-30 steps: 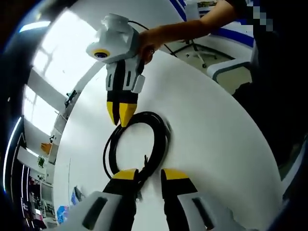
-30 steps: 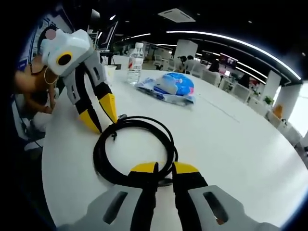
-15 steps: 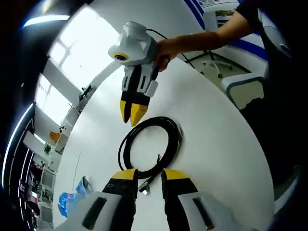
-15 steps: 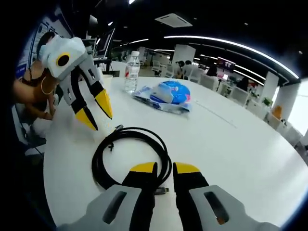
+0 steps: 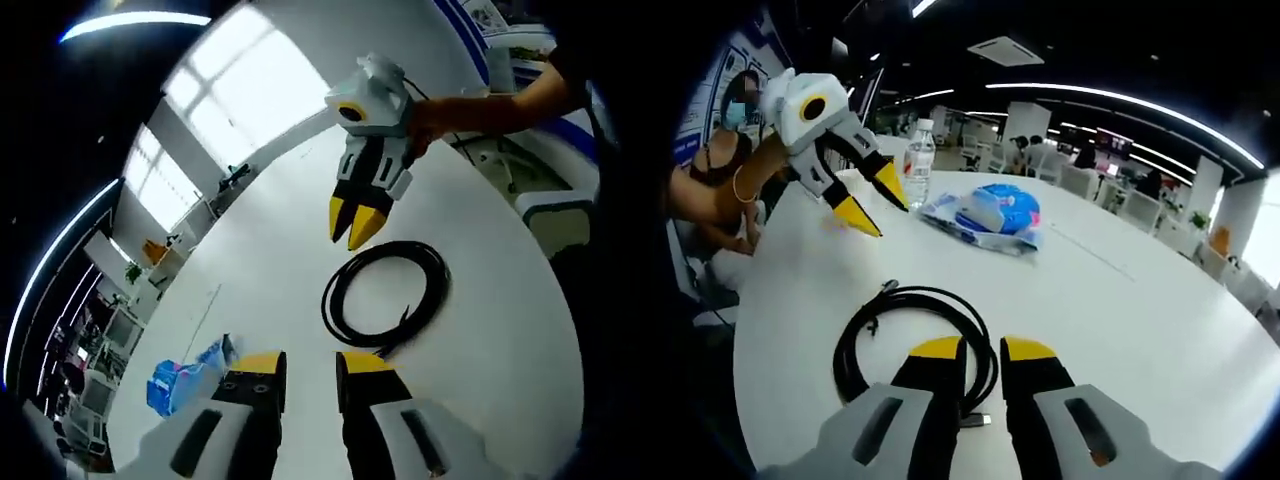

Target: Arrange the tabletop items into an orderly group along one side of the table until the central work area is clear of visible clutter.

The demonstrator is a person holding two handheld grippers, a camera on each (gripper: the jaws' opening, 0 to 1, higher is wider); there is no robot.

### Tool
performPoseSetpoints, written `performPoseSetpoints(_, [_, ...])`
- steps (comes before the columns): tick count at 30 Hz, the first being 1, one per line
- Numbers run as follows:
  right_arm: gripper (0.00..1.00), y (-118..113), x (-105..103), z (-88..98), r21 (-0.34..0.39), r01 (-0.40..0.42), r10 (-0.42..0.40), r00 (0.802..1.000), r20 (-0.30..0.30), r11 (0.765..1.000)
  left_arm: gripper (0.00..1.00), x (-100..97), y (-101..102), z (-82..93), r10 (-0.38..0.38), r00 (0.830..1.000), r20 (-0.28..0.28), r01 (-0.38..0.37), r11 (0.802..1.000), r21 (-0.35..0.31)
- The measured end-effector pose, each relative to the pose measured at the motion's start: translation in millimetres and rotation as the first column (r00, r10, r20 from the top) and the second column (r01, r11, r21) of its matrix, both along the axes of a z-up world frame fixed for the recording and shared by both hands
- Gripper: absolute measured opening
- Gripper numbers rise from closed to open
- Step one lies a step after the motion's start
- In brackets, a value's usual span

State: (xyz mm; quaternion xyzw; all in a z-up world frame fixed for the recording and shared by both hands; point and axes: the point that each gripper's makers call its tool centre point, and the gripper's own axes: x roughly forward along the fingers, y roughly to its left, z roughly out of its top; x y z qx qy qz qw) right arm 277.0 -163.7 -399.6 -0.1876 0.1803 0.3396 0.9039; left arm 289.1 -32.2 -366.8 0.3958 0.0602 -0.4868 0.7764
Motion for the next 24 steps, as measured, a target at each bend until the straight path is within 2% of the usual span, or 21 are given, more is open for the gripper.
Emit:
performPoseSetpoints(1, [0.13, 1, 0, 1.5, 0.004, -0.004, 0.004, 1.0, 0.003, 1.0, 0.19, 5.6, 4, 3.8, 0.034, 0.999, 0.008, -0.034, 0.999, -0.017])
performPoseSetpoints(5, [0.14, 5, 3, 5.5, 0.01, -0.012, 0.012, 1.0, 0.01, 1.0, 0.19, 15.3, 15, 10.4, 0.079, 0.997, 0.003, -0.079, 0.996, -0.045])
performPoseSetpoints(8, [0.14, 8, 5, 7.7, 0.007, -0.018, 0.018, 1.0, 0.013, 1.0, 0.19, 20.2, 21, 10.8, 0.072, 0.997, 0.01, -0.072, 0.997, -0.037])
performPoseSetpoints(13, [0.15, 14, 9, 12.7, -0.012, -0.038, 0.039, 0.999, 0.028, 0.999, 0.19, 34.4, 37, 9.3, 0.121, 0.993, 0.004, -0.121, 0.992, -0.027])
performPoseSetpoints(16, [0.15, 14, 13, 19.2, 0.006, -0.033, 0.032, 0.999, 0.04, 0.999, 0.19, 41.9, 46, 16.6, 0.151, 0.989, -0.002, -0.15, 0.986, -0.077])
performPoseSetpoints(20, [0.15, 17, 19, 28.0, 0.022, -0.035, 0.034, 0.998, 0.052, 0.999, 0.19, 50.8, 56, 20.2, 0.178, 0.984, -0.009, -0.178, 0.98, -0.093])
performPoseSetpoints(22, [0.15, 17, 24, 33.5, 0.035, -0.022, 0.02, 0.997, 0.068, 0.999, 0.19, 63.2, 69, 22.3, 0.251, 0.968, -0.024, -0.252, 0.961, -0.11])
performPoseSetpoints(24, [0.16, 19, 27, 38.3, 0.05, -0.021, 0.017, 0.996, 0.084, 0.999, 0.19, 71.8, 76, 25.6, 0.285, 0.959, -0.017, -0.284, 0.951, -0.119])
